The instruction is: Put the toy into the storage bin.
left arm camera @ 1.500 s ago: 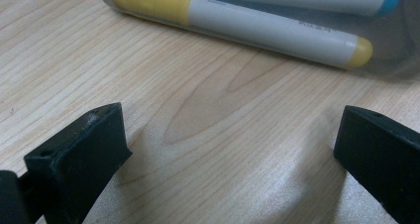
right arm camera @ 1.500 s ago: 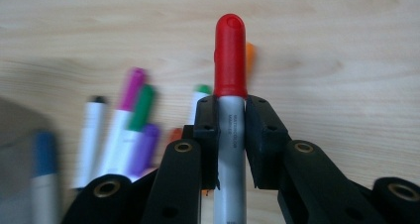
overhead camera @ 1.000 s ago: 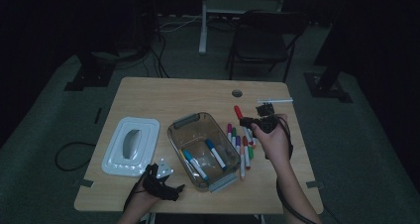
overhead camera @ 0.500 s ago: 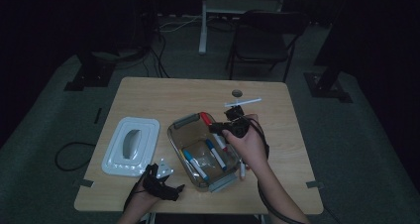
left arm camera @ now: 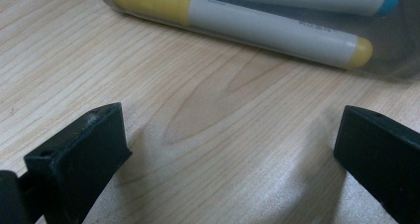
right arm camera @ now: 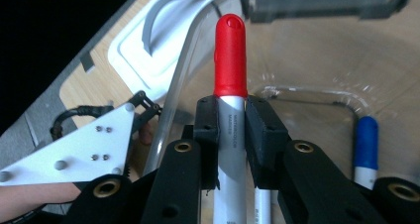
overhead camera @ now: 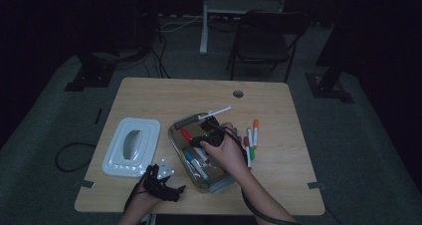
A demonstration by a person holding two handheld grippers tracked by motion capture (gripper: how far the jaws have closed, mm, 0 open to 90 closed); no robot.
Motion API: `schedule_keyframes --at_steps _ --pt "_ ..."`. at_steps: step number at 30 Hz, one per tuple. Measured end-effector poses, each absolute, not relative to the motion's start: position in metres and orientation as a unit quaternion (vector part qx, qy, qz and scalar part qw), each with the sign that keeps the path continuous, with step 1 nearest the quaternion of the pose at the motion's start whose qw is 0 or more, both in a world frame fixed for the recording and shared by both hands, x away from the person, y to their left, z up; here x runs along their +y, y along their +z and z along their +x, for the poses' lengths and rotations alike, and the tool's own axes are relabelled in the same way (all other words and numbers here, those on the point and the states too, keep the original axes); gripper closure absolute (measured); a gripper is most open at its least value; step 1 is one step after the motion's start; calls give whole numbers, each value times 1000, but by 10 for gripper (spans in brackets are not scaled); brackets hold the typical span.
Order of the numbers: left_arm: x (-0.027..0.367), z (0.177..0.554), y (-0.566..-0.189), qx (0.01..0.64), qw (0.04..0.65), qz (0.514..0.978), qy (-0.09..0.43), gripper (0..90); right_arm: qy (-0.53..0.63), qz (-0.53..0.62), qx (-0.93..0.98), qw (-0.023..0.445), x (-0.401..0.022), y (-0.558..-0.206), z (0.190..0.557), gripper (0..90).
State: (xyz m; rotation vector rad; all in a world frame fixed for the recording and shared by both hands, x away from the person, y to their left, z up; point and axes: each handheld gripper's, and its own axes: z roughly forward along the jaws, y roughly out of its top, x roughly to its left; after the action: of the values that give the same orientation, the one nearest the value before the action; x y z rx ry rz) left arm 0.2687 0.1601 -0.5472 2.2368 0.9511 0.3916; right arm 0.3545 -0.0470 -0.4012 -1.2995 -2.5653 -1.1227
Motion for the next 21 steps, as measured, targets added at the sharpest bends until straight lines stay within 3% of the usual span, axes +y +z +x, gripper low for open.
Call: schedule_keyframes --at_steps 21 --pt "160 269 -547 365 334 856 151 6 -262 -436 -858 74 -12 -459 375 767"
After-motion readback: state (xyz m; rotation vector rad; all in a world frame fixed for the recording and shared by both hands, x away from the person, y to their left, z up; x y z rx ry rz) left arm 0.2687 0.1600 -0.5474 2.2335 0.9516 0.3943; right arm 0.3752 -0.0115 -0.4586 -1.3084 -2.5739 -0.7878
